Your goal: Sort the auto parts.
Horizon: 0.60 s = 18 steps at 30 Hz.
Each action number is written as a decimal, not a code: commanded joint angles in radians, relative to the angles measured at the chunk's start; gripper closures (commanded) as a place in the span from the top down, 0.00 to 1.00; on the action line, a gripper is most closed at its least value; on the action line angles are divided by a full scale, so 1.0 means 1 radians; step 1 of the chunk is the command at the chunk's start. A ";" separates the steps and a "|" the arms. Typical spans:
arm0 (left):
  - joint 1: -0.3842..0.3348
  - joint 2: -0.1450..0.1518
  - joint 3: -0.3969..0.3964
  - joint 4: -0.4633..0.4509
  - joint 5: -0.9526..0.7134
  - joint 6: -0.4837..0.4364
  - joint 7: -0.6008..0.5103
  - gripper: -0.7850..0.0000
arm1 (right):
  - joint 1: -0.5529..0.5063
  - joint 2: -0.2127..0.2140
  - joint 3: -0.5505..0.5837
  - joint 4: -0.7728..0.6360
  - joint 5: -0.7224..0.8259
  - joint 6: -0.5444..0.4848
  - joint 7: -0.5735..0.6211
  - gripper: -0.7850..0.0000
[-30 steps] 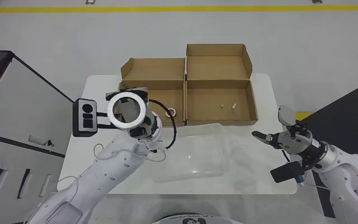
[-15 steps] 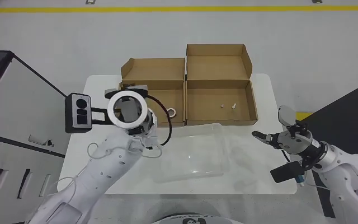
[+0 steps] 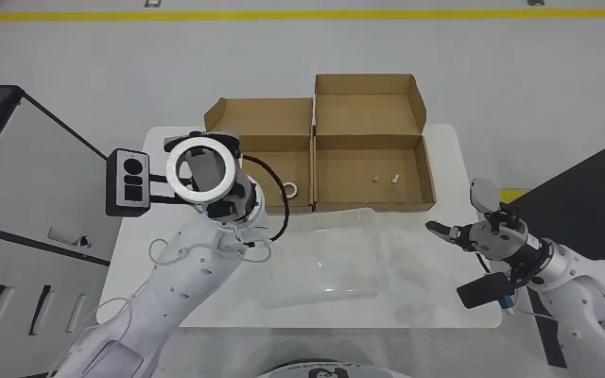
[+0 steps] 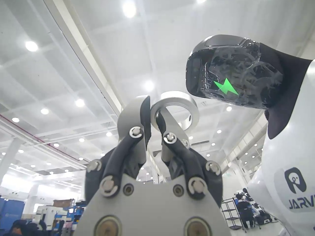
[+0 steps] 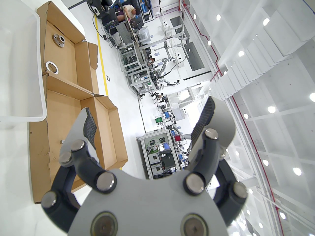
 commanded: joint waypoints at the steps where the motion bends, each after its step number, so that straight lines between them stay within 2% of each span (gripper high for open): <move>1: 0.001 -0.003 -0.003 0.000 0.004 -0.004 -0.004 0.00 | 0.000 0.000 0.000 0.000 0.000 0.000 0.000 1.00; 18: 0.005 -0.006 -0.010 0.001 0.019 -0.011 -0.011 0.00 | 0.000 0.000 0.000 0.000 0.000 0.000 0.000 1.00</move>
